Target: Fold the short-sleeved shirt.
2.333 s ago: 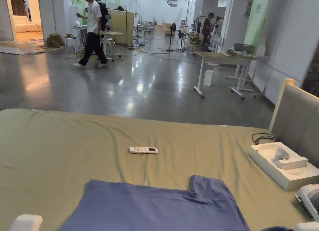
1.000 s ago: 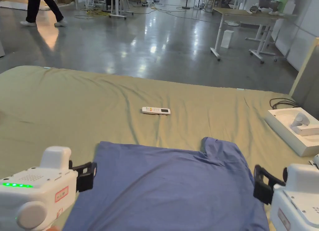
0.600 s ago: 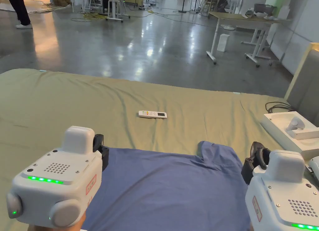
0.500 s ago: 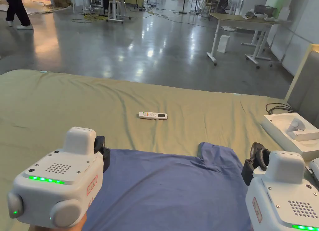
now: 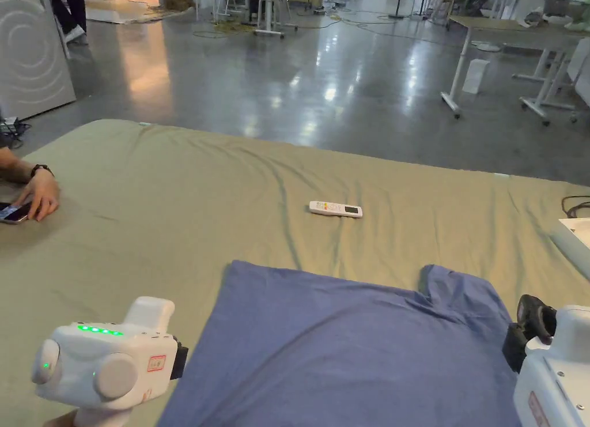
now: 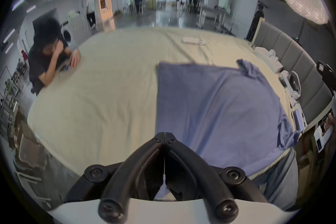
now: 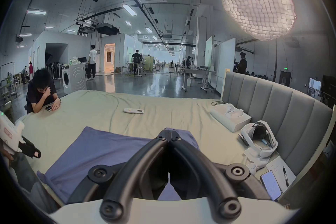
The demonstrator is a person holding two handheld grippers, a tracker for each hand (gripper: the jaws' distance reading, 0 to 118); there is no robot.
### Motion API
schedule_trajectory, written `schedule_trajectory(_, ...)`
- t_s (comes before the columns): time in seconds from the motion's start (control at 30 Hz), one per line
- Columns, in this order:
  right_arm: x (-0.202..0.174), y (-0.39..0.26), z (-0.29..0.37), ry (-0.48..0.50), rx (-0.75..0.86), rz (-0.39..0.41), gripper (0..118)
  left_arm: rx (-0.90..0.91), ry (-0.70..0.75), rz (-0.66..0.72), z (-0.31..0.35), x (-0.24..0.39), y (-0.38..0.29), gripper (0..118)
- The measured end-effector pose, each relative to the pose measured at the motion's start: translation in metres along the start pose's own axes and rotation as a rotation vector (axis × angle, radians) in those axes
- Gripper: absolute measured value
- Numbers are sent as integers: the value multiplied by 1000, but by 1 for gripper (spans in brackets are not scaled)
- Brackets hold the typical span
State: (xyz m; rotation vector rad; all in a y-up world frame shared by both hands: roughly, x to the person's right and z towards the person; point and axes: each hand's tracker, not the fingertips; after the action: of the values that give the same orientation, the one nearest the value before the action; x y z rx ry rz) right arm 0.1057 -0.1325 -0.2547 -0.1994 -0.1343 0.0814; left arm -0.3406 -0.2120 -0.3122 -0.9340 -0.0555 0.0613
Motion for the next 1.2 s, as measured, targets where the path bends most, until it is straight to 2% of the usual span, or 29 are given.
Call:
schedule_trajectory(0.07, -3, -5, -1, 11, -18, 7, 0, -64, 11, 27, -13, -9, -12, 18)
schedule_trajectory(0.13, -5, -11, -3, 20, -38, 9, 0, -124, 17, 63, -25, -18, -22, 46)
schedule_trajectory(0.2, -8, -17, -3, 26, -60, 10, 0, -172, 5, 104, -34, -25, -31, 49)
schedule_trajectory(0.27, -10, -22, -5, 32, -77, 14, 0, -214, -14, 140, -43, -30, -38, 59)
schedule_trajectory(0.53, -15, -38, -4, 45, -137, 25, 0, -346, 26, 132, -53, -35, -68, 61)
schedule_trajectory(1.0, -19, -48, -1, 61, -181, 22, 0, -320, 55, 125, -50, -34, -75, 61)
schedule_trajectory(1.13, -19, -50, -2, 63, -192, 19, 0, -312, 99, 62, -49, -19, -80, 53)
schedule_trajectory(1.2, -19, -52, -1, 63, -198, 18, 0, -313, 113, 11, -49, -9, -81, 37)
